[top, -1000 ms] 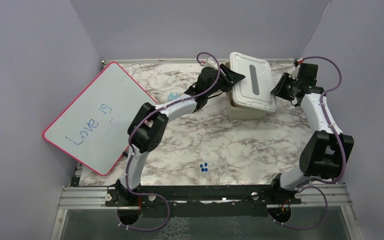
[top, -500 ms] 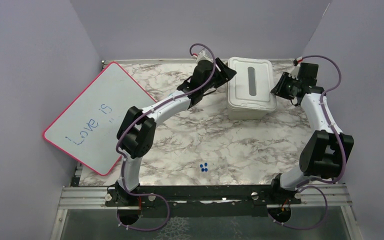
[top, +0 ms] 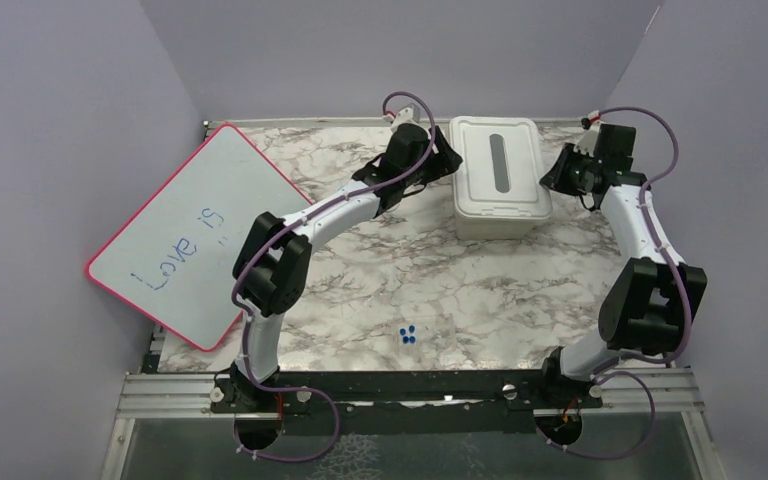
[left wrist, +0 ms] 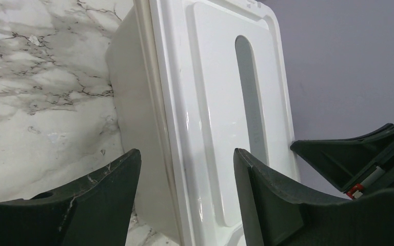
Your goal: Organize the chemistry lab equipment
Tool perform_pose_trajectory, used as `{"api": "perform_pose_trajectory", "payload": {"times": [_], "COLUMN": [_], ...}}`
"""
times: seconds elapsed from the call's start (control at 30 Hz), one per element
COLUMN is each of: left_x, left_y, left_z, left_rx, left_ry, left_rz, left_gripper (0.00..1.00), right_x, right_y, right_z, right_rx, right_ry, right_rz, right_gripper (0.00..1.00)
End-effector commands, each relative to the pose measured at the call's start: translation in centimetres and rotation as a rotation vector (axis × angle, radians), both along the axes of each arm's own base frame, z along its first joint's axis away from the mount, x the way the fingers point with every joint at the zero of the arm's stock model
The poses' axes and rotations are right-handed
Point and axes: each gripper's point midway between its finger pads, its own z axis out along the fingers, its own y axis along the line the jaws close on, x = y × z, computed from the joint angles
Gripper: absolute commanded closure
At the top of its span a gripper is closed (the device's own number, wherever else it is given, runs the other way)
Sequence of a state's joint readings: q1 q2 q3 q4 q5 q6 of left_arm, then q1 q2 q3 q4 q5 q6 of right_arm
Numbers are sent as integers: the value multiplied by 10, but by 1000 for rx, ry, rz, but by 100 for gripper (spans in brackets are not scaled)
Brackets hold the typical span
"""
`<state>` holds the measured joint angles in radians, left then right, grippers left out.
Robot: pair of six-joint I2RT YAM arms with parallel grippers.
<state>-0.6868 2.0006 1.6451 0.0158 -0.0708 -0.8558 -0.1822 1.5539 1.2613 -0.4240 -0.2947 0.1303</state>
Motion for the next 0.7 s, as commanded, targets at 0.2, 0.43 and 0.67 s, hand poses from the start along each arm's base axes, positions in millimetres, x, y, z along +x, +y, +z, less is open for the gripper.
{"api": "perform_pose_trajectory", "payload": {"times": [0.2, 0.43, 0.67], "left_x": [6, 11, 12], "left_y": [-5, -3, 0], "left_z": [-15, -32, -57], "left_rx": [71, 112, 163], "left_ry": [3, 23, 71], "left_rz": [-77, -74, -66], "left_gripper": [39, 51, 58], "right_x": [23, 25, 25], "right_y": [3, 6, 2], "right_z": [15, 7, -5], "right_rx": [-20, -10, -11], "right_ry": [-64, -54, -21], "right_rz": [77, 90, 55], "right_gripper": [83, 83, 79]}}
